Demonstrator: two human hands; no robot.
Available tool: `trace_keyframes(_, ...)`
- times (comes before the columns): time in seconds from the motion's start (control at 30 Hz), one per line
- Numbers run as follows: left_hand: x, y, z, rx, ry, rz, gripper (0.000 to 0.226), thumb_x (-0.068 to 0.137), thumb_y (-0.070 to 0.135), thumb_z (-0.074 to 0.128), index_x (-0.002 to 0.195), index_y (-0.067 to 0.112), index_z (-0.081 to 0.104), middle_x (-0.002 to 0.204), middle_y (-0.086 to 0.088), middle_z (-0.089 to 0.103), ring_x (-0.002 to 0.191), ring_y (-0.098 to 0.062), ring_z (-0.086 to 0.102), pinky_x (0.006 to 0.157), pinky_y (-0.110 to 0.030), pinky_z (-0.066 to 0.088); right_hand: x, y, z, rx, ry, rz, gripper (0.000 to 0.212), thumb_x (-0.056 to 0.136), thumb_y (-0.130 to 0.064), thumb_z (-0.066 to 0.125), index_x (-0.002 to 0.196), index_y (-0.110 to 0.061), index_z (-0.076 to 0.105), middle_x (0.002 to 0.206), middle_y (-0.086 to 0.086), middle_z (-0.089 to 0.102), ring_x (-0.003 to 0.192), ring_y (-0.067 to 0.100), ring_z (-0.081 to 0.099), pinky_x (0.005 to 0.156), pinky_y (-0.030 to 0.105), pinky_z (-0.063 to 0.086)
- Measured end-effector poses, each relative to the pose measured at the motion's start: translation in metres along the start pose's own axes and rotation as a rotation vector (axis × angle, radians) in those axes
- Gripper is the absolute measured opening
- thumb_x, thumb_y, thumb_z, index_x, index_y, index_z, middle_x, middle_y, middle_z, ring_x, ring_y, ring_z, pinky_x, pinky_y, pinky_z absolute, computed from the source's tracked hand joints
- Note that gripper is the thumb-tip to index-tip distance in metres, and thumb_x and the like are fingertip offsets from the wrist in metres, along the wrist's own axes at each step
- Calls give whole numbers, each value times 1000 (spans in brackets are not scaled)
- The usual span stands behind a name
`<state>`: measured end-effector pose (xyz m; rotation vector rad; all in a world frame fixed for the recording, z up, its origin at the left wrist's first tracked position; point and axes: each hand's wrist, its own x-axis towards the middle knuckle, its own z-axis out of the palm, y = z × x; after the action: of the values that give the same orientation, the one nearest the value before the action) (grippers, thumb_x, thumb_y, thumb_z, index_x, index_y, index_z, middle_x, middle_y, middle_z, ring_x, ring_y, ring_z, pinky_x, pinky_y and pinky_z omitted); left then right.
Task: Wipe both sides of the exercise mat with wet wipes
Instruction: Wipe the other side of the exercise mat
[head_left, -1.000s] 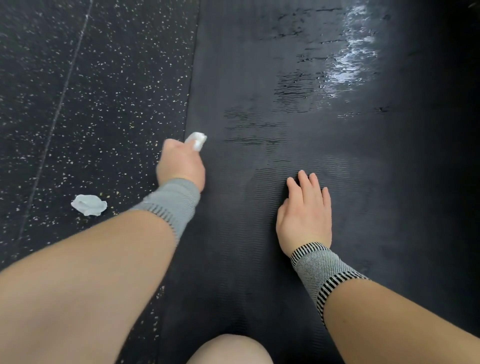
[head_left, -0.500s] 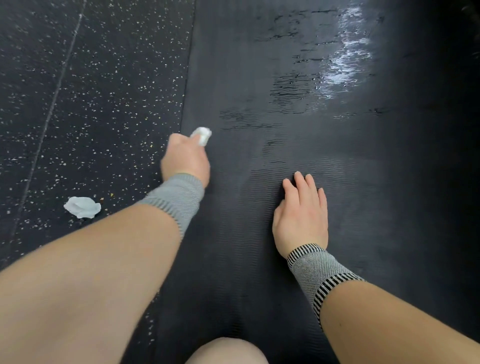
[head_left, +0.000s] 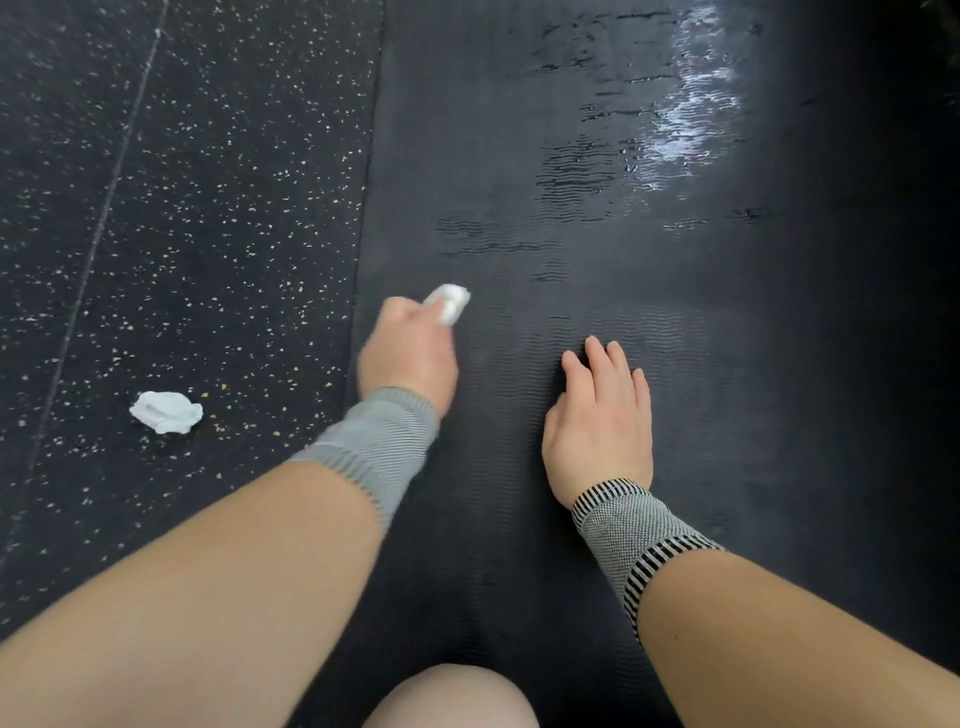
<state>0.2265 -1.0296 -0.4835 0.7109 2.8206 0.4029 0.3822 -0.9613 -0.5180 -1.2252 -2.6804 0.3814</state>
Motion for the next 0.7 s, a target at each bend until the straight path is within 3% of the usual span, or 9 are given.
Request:
trace_keyframes(0.1, 9, -41, -5, 56, 69, -181, 32, 103, 35, 42, 124, 19, 60, 103, 1, 49, 83, -23, 50, 74, -25, 31, 0, 1, 1, 1, -6, 4, 43, 85, -15, 53, 127, -5, 55, 140, 15, 46, 136, 33, 35, 113, 47, 21)
trace_keyframes(0.17, 3, -28, -7, 8, 49, -248, 33, 104, 31, 40, 128, 19, 59, 107, -1, 50, 91, -25, 52, 74, -25, 28, -1, 0, 0, 2, -2, 3, 43, 84, -14, 54, 127, -5, 55, 140, 16, 47, 135, 34, 36, 113, 48, 22)
trace_keyframes(0.23, -11, 1, 4, -8, -12, -143, 33, 101, 24, 43, 131, 20, 57, 119, -7, 54, 104, -30, 56, 75, -25, 29, -1, 0, 0, 2, -4, 1, 44, 84, -14, 54, 127, -5, 55, 140, 16, 47, 135, 34, 36, 113, 48, 23)
trace_keyframes(0.3, -30, 26, 14, -34, -106, 86, 35, 100, 24, 45, 134, 29, 53, 108, 0, 48, 93, -24, 56, 74, -26, 32, 0, 1, 0, 3, 2, -4, 44, 84, -14, 53, 126, -5, 55, 140, 16, 47, 135, 34, 36, 112, 48, 23)
trace_keyframes(0.37, -35, 32, 19, -56, -154, 174, 36, 101, 30, 45, 135, 37, 51, 101, 10, 39, 83, -16, 48, 75, -25, 35, -1, 1, 1, 1, 2, -9, 44, 84, -15, 52, 127, -5, 55, 140, 16, 47, 135, 34, 36, 112, 48, 23)
trace_keyframes(0.5, -2, -9, -2, -85, 9, -127, 32, 97, 51, 46, 111, 29, 63, 94, 4, 48, 83, -26, 50, 73, -26, 34, 0, 0, 2, 21, 1, -2, 44, 81, -13, 58, 125, -5, 56, 138, 16, 49, 134, 34, 38, 112, 48, 24)
trace_keyframes(0.57, 8, -35, -11, -3, 66, -301, 32, 103, 39, 39, 125, 25, 58, 98, -5, 42, 79, -26, 47, 73, -34, 37, 1, 0, 2, 14, 4, 0, 44, 80, -13, 59, 124, -5, 57, 137, 16, 50, 133, 34, 39, 111, 48, 25)
trace_keyframes(0.63, 3, -40, -12, 6, 90, -374, 34, 104, 33, 36, 130, 20, 56, 100, -7, 42, 77, -24, 45, 72, -35, 38, 0, 1, 2, 12, -5, 5, 45, 81, -14, 58, 125, -5, 56, 138, 16, 49, 134, 34, 38, 111, 48, 24)
trace_keyframes(0.7, -12, -16, -8, -8, 32, -327, 32, 103, 34, 39, 119, 17, 60, 103, -8, 52, 80, -28, 50, 74, -33, 38, 0, 1, 2, 12, -16, 5, 45, 81, -14, 57, 126, -6, 55, 139, 15, 48, 135, 34, 36, 112, 48, 23)
